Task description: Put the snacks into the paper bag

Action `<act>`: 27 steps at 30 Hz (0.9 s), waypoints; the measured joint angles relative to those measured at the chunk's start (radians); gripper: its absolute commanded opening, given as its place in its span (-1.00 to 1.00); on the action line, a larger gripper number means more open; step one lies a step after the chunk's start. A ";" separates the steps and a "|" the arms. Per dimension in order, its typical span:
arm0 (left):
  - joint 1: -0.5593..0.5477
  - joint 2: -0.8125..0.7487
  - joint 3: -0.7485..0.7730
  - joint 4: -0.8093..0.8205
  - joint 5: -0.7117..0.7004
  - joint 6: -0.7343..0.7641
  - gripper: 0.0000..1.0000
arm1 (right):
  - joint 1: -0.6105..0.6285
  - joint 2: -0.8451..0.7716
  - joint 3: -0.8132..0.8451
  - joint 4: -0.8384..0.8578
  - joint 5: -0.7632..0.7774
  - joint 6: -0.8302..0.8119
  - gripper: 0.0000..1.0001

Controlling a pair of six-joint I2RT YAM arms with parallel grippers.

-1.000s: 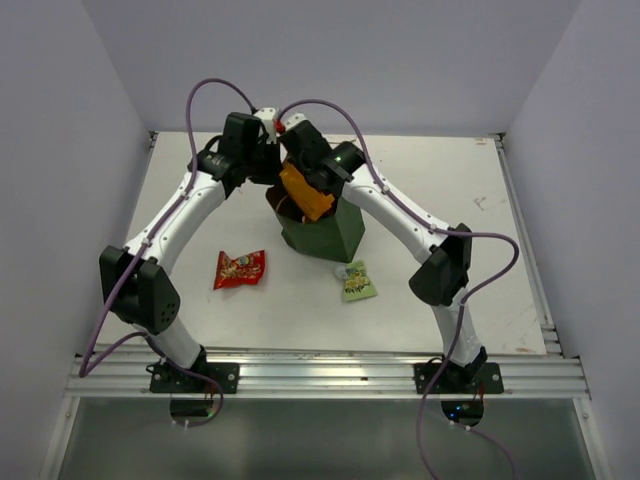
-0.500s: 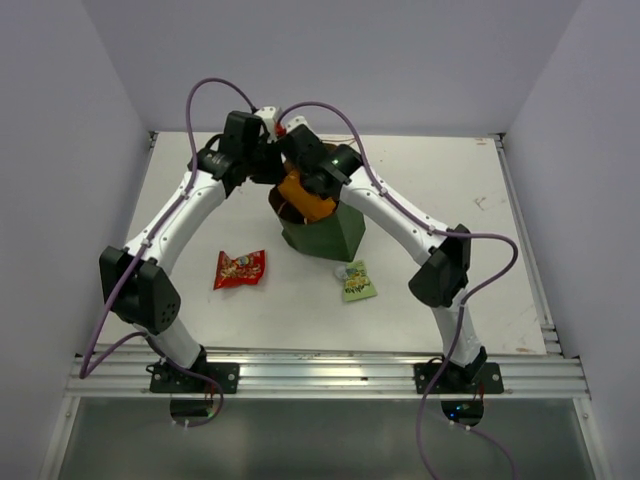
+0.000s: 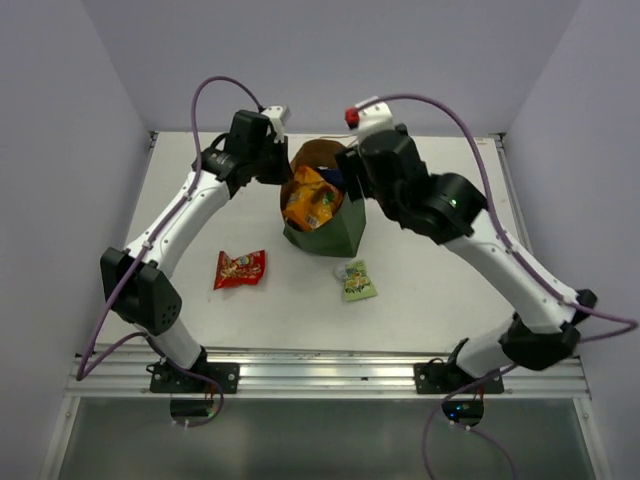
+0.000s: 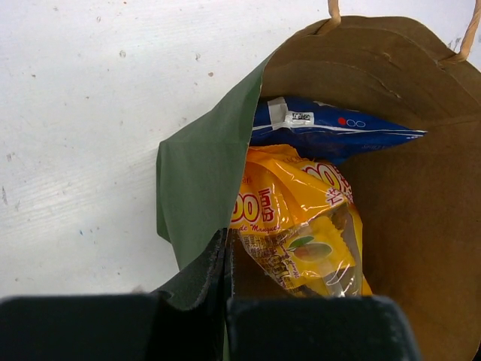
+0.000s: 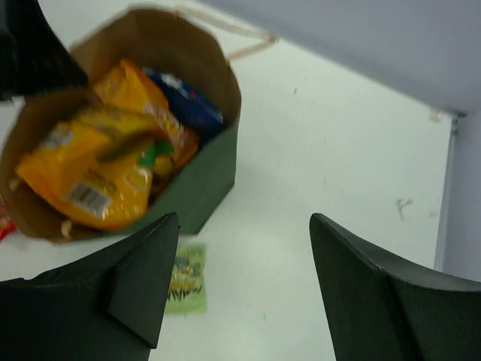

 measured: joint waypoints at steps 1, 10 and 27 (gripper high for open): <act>-0.003 0.000 0.003 -0.003 -0.003 -0.002 -1.00 | 0.001 -0.081 -0.120 0.010 -0.018 0.038 0.47; -0.027 0.000 0.018 -0.038 -0.053 -0.018 -1.00 | -0.011 -0.149 -0.865 0.223 -0.284 0.278 0.37; -0.034 -0.019 0.029 -0.125 -0.220 -0.044 -1.00 | -0.011 -0.015 -0.941 0.507 -0.441 0.286 0.30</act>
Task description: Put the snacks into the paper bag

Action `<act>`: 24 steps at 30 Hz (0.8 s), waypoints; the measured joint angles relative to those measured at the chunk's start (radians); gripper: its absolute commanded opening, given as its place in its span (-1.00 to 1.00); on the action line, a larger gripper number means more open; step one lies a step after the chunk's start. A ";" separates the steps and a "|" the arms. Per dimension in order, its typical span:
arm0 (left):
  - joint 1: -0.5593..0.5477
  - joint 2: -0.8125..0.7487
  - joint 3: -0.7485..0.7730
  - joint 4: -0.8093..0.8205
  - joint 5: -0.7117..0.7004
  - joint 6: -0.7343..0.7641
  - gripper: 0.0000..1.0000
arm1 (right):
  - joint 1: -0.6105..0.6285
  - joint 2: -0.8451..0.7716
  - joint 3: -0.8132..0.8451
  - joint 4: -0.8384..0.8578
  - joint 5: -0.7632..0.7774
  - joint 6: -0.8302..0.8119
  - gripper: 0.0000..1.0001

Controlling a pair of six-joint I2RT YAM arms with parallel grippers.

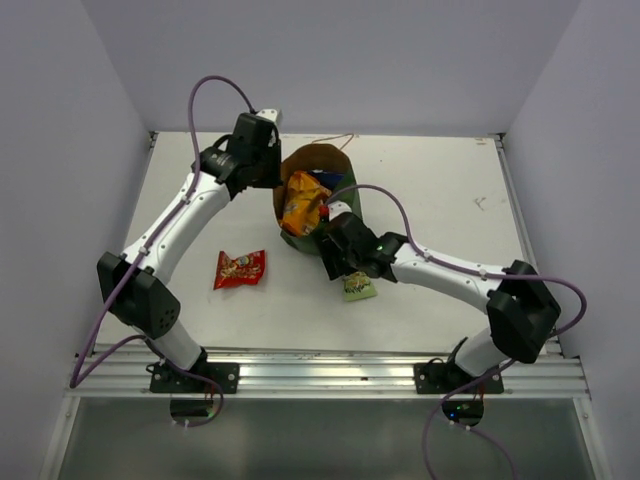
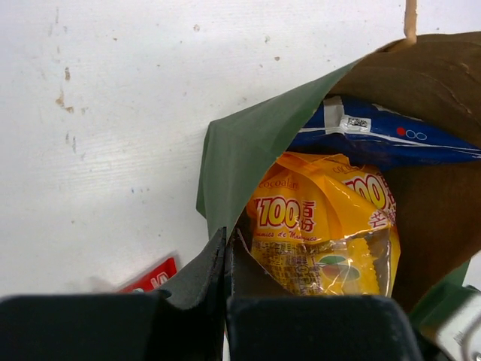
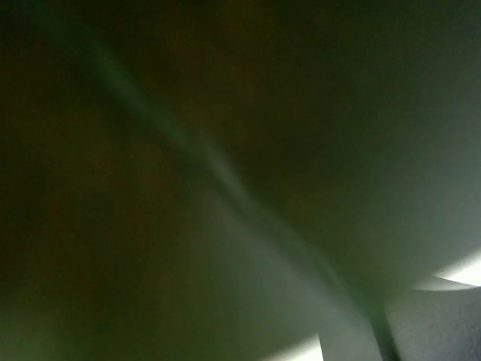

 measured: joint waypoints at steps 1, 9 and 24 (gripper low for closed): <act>0.000 -0.001 0.002 -0.005 -0.011 0.000 -1.00 | 0.000 -0.011 0.000 -0.005 0.003 0.000 0.31; 0.000 -0.003 0.011 -0.032 -0.056 0.000 -1.00 | 0.000 -0.098 -0.095 -0.005 0.005 -0.005 0.30; 0.000 -0.006 0.013 -0.042 -0.080 0.000 -1.00 | -0.002 0.069 -0.180 0.109 -0.020 -0.057 0.13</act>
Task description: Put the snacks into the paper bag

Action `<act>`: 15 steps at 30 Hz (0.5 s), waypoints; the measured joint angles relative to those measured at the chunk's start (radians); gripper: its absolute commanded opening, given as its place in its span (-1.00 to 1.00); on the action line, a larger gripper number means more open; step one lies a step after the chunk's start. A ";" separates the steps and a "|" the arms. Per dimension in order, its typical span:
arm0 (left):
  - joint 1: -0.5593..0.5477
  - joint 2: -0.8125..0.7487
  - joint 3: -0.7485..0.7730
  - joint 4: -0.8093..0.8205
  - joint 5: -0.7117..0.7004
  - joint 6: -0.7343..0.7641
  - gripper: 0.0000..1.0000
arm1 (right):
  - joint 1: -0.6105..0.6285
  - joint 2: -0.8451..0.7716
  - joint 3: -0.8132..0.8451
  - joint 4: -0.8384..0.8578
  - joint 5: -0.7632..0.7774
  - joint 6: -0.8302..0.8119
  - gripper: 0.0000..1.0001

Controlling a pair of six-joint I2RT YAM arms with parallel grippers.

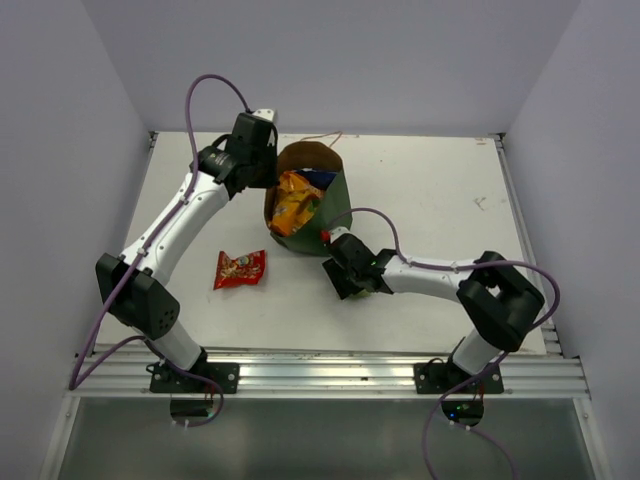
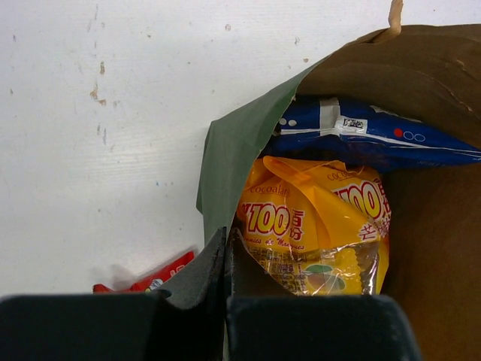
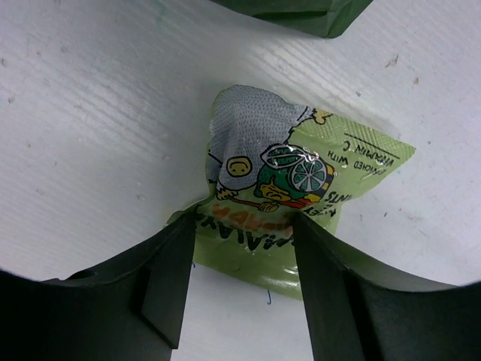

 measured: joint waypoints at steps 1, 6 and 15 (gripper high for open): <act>0.000 0.000 0.000 0.000 -0.003 0.000 -1.00 | 0.000 0.007 0.000 0.009 0.000 -0.001 0.05; 0.000 0.000 0.000 -0.002 -0.010 0.000 -1.00 | -0.005 0.022 0.000 0.042 0.007 -0.017 -0.38; 0.000 -0.001 0.000 -0.002 -0.008 0.000 -1.00 | -0.007 0.001 0.000 0.002 0.039 -0.013 -1.00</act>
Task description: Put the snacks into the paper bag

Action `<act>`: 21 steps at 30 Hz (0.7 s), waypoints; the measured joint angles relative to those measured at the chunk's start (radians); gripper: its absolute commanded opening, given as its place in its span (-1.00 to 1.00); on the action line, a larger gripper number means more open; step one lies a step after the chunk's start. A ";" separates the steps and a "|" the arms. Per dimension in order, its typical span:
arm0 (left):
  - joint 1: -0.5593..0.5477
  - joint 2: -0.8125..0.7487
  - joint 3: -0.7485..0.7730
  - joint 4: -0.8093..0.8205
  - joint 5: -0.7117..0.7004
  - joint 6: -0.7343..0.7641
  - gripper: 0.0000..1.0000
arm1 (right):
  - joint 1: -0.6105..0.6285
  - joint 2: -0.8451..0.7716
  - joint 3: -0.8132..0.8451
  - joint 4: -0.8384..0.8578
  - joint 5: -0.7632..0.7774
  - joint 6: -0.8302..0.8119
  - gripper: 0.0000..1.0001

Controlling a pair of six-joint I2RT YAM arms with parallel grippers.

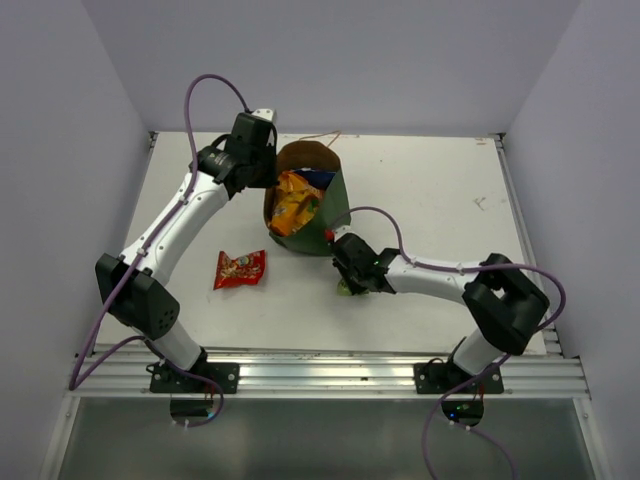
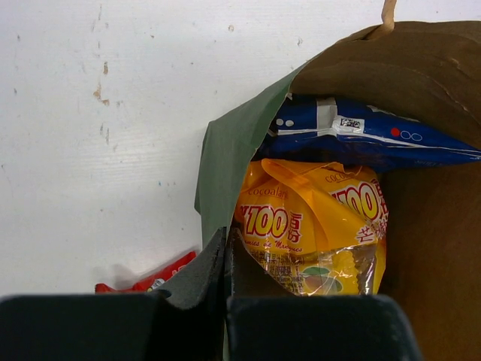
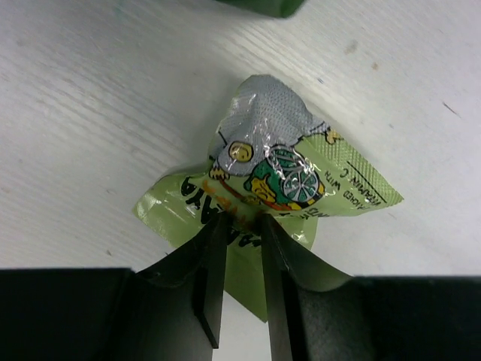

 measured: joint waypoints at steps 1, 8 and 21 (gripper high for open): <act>0.000 0.000 0.000 0.000 0.002 0.000 -1.00 | 0.000 -0.013 0.000 -0.026 0.016 0.003 -1.00; 0.000 0.000 0.000 0.003 0.010 0.000 -1.00 | 0.000 -0.208 0.127 -0.315 0.183 0.014 -1.00; 0.000 0.000 0.000 0.006 0.027 0.000 -1.00 | -0.006 -0.246 0.516 -0.473 0.364 -0.040 -0.94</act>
